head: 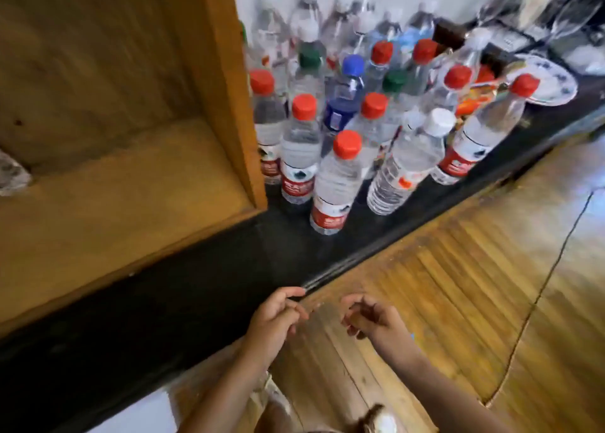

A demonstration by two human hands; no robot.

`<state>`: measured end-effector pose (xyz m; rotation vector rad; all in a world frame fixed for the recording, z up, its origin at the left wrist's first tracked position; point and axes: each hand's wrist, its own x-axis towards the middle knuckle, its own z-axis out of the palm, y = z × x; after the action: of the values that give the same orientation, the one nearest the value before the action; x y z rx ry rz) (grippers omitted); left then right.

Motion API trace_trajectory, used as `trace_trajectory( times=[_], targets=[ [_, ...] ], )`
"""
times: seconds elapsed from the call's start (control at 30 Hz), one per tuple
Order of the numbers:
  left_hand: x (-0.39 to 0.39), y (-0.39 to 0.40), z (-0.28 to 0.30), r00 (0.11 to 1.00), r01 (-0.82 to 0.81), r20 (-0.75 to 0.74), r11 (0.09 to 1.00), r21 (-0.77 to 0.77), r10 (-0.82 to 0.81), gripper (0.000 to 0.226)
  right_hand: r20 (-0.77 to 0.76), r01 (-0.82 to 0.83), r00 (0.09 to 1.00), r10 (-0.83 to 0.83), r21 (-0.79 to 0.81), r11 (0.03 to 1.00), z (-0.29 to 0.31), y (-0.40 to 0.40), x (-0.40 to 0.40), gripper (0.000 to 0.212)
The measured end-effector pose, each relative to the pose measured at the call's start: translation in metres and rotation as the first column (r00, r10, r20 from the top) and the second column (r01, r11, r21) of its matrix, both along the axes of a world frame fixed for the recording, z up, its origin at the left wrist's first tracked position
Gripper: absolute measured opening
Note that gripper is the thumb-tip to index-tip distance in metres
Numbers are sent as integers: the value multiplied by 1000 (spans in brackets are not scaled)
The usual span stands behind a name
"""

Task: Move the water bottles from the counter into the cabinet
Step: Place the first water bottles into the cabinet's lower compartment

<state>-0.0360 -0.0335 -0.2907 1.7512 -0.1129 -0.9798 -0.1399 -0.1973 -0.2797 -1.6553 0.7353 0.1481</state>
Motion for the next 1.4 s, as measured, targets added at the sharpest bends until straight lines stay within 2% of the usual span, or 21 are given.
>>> trace_trajectory(
  times=[0.07, 0.13, 0.23, 0.4, 0.6, 0.73, 0.9, 1.07, 1.23, 1.33, 1.4],
  targets=[
    [-35, -25, -14, 997, 76, 14, 995, 68, -77, 35, -22, -43, 999, 40, -143, 989, -16, -27, -42, 24],
    [-69, -49, -29, 987, 152, 28, 978, 146, -158, 37, -120, -179, 982, 149, -304, 936, -35, -56, -85, 16],
    [-122, -88, -54, 937, 326, 34, 905, 273, -348, 37, -264, -259, 951, 160, -400, 879, -67, -97, -152, 22],
    [-180, -146, -107, 833, 505, -21, 744, 437, -553, 32, -336, -151, 941, 27, -348, 925, -114, -145, -242, 23],
    [-199, -174, -177, 816, 548, -160, 655, 520, -556, 29, -469, -143, 883, -10, -290, 946, -187, -164, -301, 24],
    [-197, -207, -251, 759, 617, -246, 547, 565, -603, 30, -516, -108, 856, -39, -251, 962, -268, -181, -322, 28],
    [-194, -246, -347, 696, 653, -245, 452, 608, -675, 35, -559, -87, 828, -45, -206, 975, -374, -194, -331, 36],
    [-199, -277, -447, 686, 660, -243, 447, 604, -686, 50, -581, 21, 808, -96, -134, 991, -472, -201, -336, 51],
    [-203, -297, -531, 707, 637, -149, 531, 559, -691, 64, -540, 112, 827, -153, -109, 988, -553, -200, -331, 69],
    [-207, -307, -569, 687, 616, -51, 544, 569, -725, 74, -479, 121, 864, -156, -104, 987, -591, -200, -324, 82],
    [-210, -312, -587, 704, 600, -4, 592, 538, -710, 77, -434, 130, 887, -158, -94, 987, -609, -200, -319, 89]
  ],
)
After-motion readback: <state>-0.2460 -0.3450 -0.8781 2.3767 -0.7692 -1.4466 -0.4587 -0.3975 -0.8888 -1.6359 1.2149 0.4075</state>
